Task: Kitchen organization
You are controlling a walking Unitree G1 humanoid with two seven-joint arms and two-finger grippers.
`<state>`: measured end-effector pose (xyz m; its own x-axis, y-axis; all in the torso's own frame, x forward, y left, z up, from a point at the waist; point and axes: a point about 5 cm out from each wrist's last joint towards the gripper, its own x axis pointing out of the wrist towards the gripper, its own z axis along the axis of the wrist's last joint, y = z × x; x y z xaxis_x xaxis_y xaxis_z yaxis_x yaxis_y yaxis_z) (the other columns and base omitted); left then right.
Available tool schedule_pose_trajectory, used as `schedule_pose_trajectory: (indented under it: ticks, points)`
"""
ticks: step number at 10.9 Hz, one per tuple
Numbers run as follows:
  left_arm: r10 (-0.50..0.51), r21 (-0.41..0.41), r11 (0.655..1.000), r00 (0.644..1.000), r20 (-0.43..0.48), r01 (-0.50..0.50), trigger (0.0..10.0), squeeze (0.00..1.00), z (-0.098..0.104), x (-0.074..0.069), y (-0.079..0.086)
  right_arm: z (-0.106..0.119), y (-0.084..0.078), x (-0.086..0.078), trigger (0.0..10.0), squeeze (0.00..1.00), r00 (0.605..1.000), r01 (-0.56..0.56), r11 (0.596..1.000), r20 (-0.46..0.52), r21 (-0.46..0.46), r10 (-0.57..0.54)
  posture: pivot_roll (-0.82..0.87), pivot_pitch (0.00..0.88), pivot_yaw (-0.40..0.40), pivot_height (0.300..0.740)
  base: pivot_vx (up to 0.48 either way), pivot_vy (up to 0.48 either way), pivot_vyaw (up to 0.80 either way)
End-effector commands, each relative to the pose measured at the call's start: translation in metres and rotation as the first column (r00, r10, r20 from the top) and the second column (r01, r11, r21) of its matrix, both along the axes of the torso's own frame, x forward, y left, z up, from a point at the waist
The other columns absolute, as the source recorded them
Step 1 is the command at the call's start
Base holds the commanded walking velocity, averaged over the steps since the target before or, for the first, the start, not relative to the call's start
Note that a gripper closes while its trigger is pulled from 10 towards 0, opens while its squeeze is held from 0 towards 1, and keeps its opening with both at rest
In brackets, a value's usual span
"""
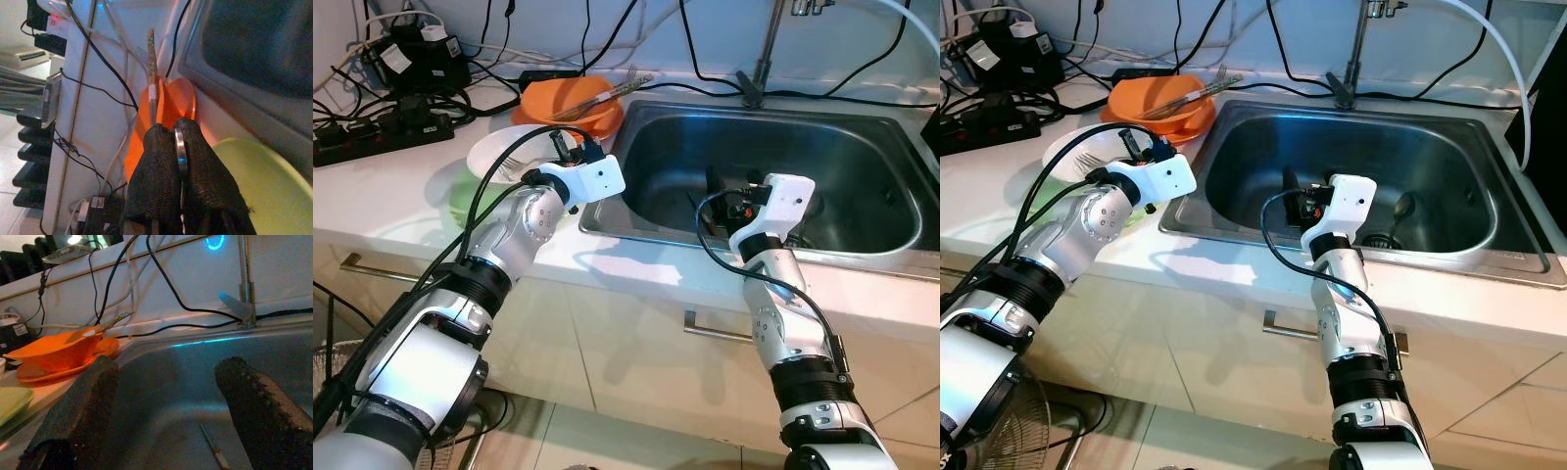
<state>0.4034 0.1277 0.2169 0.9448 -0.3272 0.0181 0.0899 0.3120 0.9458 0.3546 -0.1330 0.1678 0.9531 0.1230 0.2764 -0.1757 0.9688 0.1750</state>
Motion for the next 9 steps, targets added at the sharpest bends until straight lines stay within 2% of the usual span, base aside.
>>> schedule_pose_trajectory:
  ticks: [1, 3, 4, 5, 6, 7, 8, 9]
  points:
    - [0.003, 0.025, 1.0, 0.999, 0.052, -0.005, 0.0, 0.0, 0.012, 0.001, 0.002, 0.004, 0.002, 0.002, 10.0, 0.0, 1.0, -0.01, 1.0, 0.011, 0.001, 0.009, 0.15, 0.004, 0.046, 0.74, 0.0, 0.0, 0.0]
    - [-0.016, 0.107, 0.994, 0.992, 0.123, 0.003, 0.0, 0.0, 0.025, -0.001, -0.002, 0.003, 0.004, 0.003, 10.0, 0.0, 1.0, -0.016, 1.0, 0.01, 0.001, 0.016, 0.15, 0.005, 0.045, 0.74, 0.0, 0.0, 0.0]
    - [-0.042, 0.099, 0.995, 0.972, 0.232, 0.019, 0.0, 0.0, 0.044, -0.004, -0.006, 0.003, 0.003, 0.003, 10.0, 0.0, 1.0, -0.017, 1.0, 0.008, -0.001, 0.017, 0.16, 0.005, 0.039, 0.74, 0.0, 0.0, 0.0]
    - [-0.082, 0.04, 0.997, 0.94, 0.332, 0.073, 0.0, 0.0, 0.063, -0.01, -0.014, 0.003, 0.003, 0.004, 10.0, 0.0, 1.0, -0.016, 1.0, 0.008, -0.001, 0.016, 0.15, 0.008, 0.037, 0.74, 0.0, 0.0, 0.0]
    - [-0.152, -0.052, 0.981, 0.901, 0.407, 0.189, 0.0, 0.0, 0.08, -0.021, -0.026, 0.003, 0.003, 0.004, 10.0, 0.0, 1.0, -0.014, 1.0, 0.007, 0.0, 0.014, 0.16, 0.012, 0.034, 0.74, 0.0, 0.0, 0.0]
    - [-0.218, -0.153, 0.938, 0.87, 0.442, 0.312, 0.0, 0.0, 0.091, -0.032, -0.038, 0.003, 0.003, 0.003, 10.0, 0.0, 1.0, -0.014, 1.0, 0.006, 0.001, 0.014, 0.16, 0.014, 0.033, 0.74, 0.0, 0.0, 0.0]
    - [-0.267, -0.289, 0.871, 0.875, 0.403, 0.399, 1.3, 0.0, 0.092, -0.037, -0.046, 0.003, 0.003, 0.004, 10.0, 0.0, 1.0, -0.015, 1.0, 0.008, 0.0, 0.015, 0.16, 0.015, 0.032, 0.74, 0.0, 0.0, 0.0]
    - [-0.304, -0.374, 0.809, 0.867, 0.395, 0.454, 10.0, 0.0, 0.091, -0.044, -0.052, 0.003, 0.003, 0.004, 10.0, 0.0, 1.0, -0.015, 1.0, 0.011, 0.001, 0.015, 0.15, 0.018, 0.032, 0.74, 0.0, 0.0, 0.0]
